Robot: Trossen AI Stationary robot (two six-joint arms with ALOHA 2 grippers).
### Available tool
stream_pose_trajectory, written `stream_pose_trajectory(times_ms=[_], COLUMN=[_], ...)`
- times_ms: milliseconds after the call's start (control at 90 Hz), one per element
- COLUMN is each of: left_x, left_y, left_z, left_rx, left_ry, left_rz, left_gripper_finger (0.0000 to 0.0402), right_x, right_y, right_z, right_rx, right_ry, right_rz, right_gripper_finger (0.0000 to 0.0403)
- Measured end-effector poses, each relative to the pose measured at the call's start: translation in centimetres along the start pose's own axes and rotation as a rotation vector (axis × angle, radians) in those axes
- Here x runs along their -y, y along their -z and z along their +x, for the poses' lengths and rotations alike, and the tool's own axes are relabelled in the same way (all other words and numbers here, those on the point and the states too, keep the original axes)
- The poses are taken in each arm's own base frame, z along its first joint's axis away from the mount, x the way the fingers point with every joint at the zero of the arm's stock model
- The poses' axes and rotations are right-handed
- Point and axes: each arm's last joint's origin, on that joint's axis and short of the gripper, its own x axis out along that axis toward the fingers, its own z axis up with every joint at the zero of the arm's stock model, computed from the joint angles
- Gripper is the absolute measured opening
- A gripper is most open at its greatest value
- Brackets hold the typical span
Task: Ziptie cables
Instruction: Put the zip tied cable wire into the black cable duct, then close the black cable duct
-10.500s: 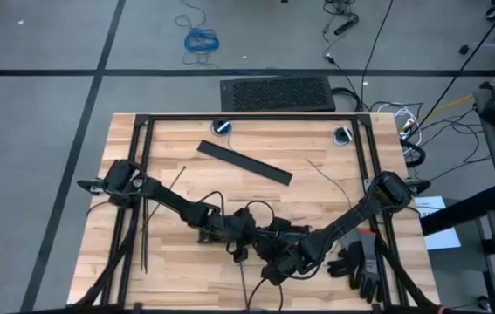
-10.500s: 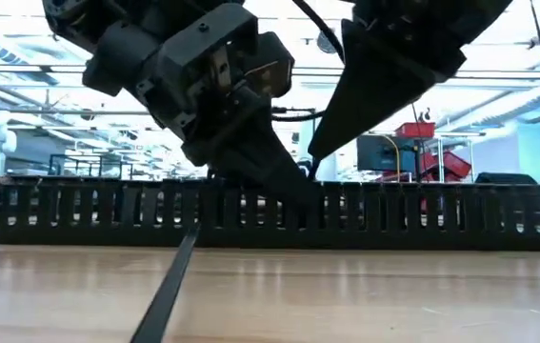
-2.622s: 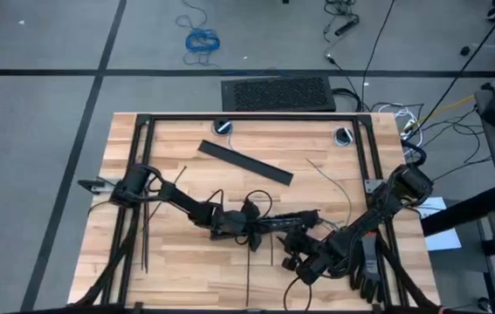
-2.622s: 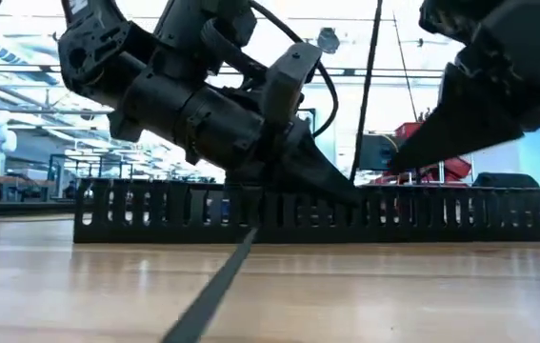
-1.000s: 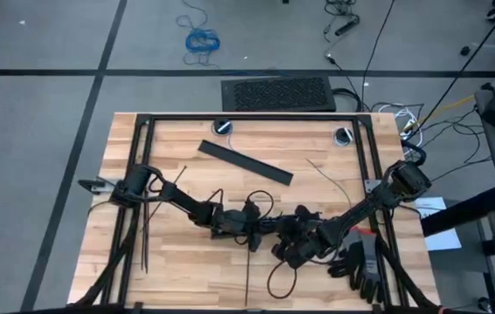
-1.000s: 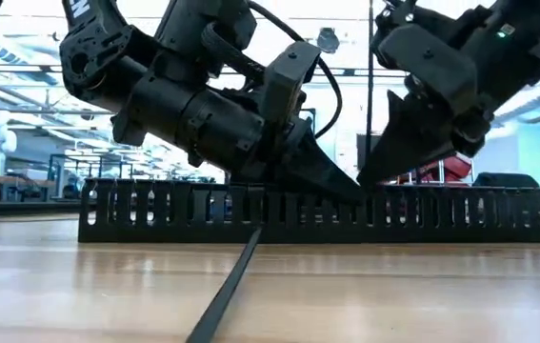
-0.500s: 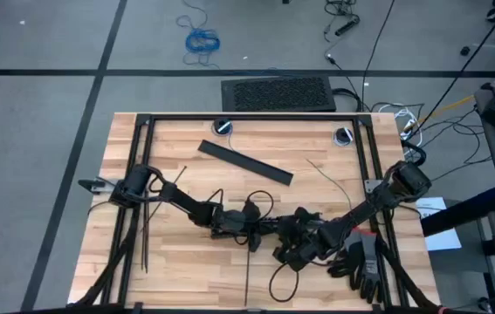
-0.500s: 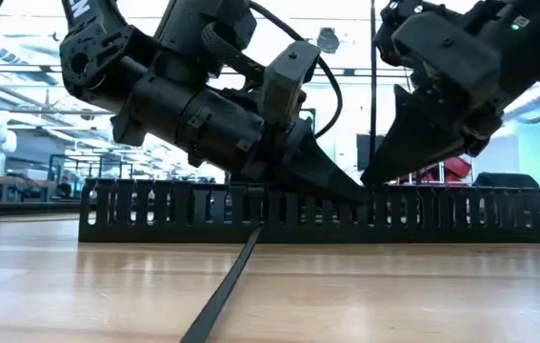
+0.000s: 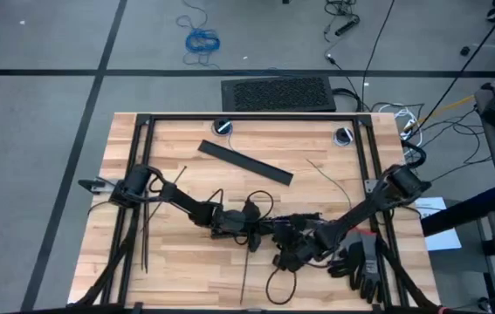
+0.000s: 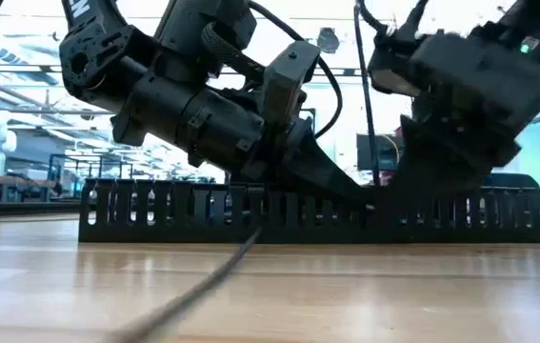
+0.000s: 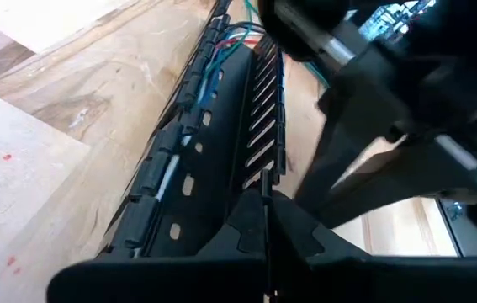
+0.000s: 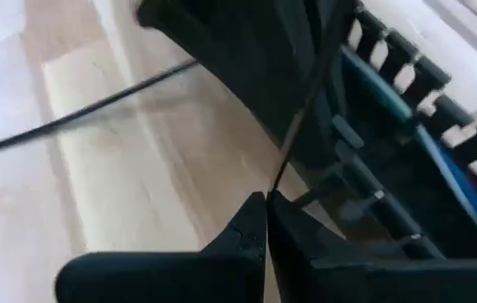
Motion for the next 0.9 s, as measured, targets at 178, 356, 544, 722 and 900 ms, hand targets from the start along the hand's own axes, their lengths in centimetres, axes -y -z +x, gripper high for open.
stream_pose_trajectory(times_ms=[178, 356, 544, 722, 900], left_x=[0.3, 1.4, 2.5, 3.8, 4.3], left_y=[0.3, 1.1, 1.1, -0.1, -0.7], left_z=[0.0, -0.2, -1.1, -2.3, -2.8], left_rx=[0.001, -0.048, -0.059, -0.036, -0.020], left_ry=[0.013, 0.087, 0.128, 0.157, 0.166], left_rz=[0.033, 0.168, 0.310, 0.374, 0.399], left_gripper_finger=[0.0008, 0.0036, 0.0053, 0.0066, 0.0077], right_x=[-0.4, -1.6, -3.4, -5.3, -4.7], right_y=[0.3, 0.3, -0.5, -1.5, -1.6], right_z=[-0.6, -1.6, -3.7, -6.6, -8.2], right_rx=[0.037, 0.038, 0.015, 0.093, 0.082], right_ry=[0.008, -0.015, 0.015, 0.084, 0.205], right_rz=[-0.038, -0.093, -0.155, -0.221, -0.216], right_gripper_finger=[0.0009, 0.0079, 0.0157, 0.0182, 0.0171])
